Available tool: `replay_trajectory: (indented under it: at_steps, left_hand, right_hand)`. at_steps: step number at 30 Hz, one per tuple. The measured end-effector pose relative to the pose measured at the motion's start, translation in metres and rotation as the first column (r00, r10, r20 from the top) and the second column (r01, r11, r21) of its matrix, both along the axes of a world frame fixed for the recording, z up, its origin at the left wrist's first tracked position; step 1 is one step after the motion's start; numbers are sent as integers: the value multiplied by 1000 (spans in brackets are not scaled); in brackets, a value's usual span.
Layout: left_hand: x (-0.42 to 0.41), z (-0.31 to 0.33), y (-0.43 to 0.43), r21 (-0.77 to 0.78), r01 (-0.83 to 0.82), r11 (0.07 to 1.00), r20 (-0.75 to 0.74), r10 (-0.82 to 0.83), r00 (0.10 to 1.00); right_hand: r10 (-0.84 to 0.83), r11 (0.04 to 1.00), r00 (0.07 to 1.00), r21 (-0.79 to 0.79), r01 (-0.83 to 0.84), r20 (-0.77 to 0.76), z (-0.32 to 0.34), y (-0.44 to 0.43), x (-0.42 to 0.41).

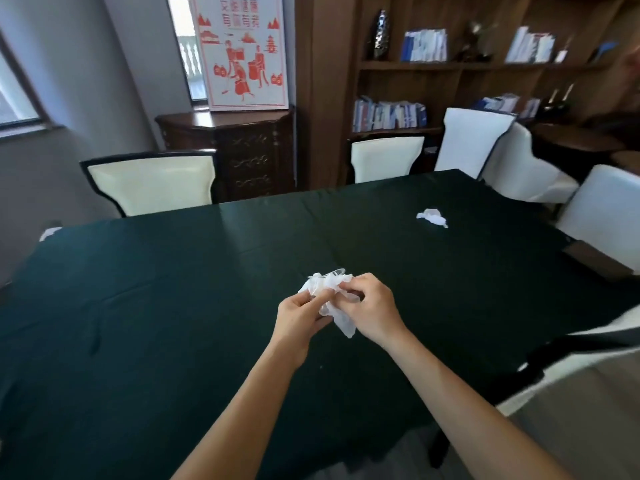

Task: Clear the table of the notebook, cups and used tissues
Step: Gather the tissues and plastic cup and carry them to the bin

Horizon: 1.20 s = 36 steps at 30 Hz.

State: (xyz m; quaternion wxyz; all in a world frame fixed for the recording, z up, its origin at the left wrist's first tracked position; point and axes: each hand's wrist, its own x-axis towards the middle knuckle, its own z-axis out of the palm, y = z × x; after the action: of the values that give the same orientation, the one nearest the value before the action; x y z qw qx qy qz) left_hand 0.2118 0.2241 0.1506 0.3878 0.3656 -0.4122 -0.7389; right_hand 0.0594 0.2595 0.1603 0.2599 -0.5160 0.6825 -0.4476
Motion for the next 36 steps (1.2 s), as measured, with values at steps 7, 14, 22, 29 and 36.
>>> replay_trajectory:
  at_steps: [7,14,22,29,36]
  left_hand:
    - [-95,17,28,-12,98,995,46,-97,994]
    - [-211,25,64,-28,149,988,54,-147,988]
    - [-330,28,104,-76,176,981,138,-164,977]
    - [-405,24,112,-95,230,969,127,-218,968]
    - [-482,13,85,-73,235,969,115,-226,967]
  right_hand:
    - [0,1000,997,-20,-1,-72,17,48,-88]
    - [-21,1000,992,-8,20,-124,23,92,-211]
    - [-24,1000,996,-15,23,-82,30,147,-334]
    - [-87,996,996,-13,87,32,27,171,-409]
    - [-165,984,986,-73,164,5,17,151,-484]
